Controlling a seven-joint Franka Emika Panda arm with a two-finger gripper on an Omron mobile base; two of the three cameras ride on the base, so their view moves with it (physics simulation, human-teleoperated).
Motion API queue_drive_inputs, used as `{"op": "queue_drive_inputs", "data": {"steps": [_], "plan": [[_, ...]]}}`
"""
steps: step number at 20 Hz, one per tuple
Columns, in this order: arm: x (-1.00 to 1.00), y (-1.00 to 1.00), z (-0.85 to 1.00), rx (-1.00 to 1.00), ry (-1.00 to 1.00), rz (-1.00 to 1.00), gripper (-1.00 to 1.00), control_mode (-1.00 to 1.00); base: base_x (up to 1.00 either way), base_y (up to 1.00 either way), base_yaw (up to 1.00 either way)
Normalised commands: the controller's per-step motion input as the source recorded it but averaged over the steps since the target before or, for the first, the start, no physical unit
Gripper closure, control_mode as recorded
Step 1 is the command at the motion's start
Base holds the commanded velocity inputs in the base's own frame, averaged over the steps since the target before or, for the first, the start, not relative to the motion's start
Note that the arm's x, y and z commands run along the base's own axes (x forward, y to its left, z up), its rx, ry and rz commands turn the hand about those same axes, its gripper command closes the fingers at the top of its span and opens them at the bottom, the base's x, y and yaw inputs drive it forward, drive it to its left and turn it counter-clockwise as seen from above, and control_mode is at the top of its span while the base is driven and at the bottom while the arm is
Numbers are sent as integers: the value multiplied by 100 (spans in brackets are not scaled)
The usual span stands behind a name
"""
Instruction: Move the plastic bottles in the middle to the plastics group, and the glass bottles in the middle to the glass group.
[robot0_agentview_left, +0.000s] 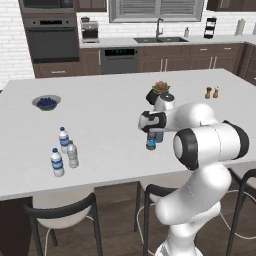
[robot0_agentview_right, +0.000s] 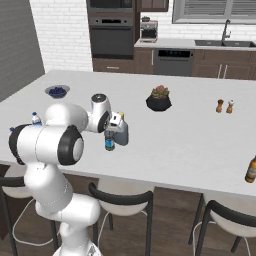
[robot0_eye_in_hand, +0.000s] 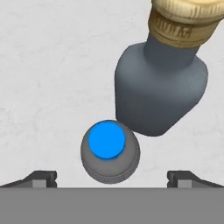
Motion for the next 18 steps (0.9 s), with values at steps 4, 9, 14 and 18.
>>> {"op": "queue_drive_inputs", "data": {"steps": [4,9,14,18], "plan": [[19,0,0,0,0,0,-100,-100,0,0,0],[13,0,-5,0,0,0,-100,-100,0,0,0],[1,0,-15,0,0,0,-100,-100,0,0,0],[1,0,-3,0,0,0,-100,-100,0,0,0]]}}
